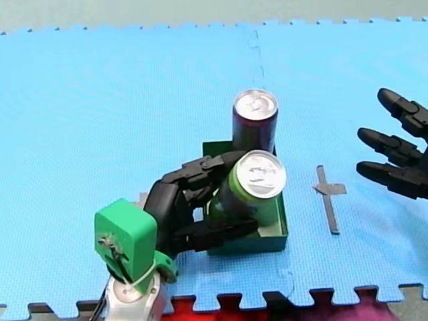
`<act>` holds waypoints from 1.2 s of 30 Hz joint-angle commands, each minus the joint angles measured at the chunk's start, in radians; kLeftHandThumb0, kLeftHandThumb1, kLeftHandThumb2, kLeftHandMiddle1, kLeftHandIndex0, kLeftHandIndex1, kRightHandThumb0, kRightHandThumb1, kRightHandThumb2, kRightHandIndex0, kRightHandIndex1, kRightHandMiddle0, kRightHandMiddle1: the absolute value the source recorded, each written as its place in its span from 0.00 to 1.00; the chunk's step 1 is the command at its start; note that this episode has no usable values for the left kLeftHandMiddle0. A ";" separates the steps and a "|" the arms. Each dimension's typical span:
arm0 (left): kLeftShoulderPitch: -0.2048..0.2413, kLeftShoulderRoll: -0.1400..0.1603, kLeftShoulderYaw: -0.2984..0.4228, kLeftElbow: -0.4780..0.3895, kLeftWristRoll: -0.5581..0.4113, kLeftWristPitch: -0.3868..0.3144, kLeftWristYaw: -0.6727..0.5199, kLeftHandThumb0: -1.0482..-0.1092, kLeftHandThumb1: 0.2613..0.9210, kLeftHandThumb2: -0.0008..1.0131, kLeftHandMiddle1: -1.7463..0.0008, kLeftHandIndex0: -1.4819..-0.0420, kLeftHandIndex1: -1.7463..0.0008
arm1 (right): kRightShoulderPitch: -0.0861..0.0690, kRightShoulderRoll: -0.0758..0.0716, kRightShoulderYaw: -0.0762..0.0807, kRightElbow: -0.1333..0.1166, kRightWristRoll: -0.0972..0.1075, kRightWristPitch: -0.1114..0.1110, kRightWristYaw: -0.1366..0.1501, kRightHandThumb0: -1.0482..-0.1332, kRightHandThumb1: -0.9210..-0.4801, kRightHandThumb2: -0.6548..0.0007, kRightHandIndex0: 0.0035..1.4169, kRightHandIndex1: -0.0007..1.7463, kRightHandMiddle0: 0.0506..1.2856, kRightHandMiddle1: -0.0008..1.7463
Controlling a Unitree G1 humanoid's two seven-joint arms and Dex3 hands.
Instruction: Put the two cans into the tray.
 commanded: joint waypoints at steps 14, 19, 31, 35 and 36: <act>-0.003 0.000 0.008 0.024 -0.011 0.015 0.005 0.72 0.73 0.00 1.00 0.14 1.00 | -0.001 -0.009 -0.004 -0.001 0.002 -0.002 0.002 0.45 0.49 1.00 0.38 0.00 0.28 0.00; -0.004 -0.012 0.028 0.025 -0.063 -0.002 -0.036 0.72 0.73 0.00 1.00 0.14 1.00 | -0.002 -0.012 -0.003 -0.001 0.001 -0.001 0.005 0.45 0.48 1.00 0.38 0.00 0.28 0.00; 0.022 -0.022 0.038 -0.043 -0.107 0.035 -0.079 0.72 0.73 0.00 1.00 0.14 1.00 | 0.000 -0.014 0.003 -0.001 -0.005 0.000 0.003 0.46 0.48 1.00 0.38 0.00 0.29 0.00; 0.030 -0.019 0.035 -0.057 -0.098 0.041 -0.075 0.71 0.73 0.00 1.00 0.14 1.00 | 0.000 -0.013 0.004 0.000 -0.006 0.001 0.000 0.46 0.47 1.00 0.38 0.00 0.29 0.00; 0.032 -0.014 0.031 -0.058 -0.080 0.033 -0.062 0.72 0.72 0.00 1.00 0.14 1.00 | 0.000 -0.013 0.004 0.000 -0.006 0.000 0.000 0.46 0.47 1.00 0.38 0.00 0.29 0.00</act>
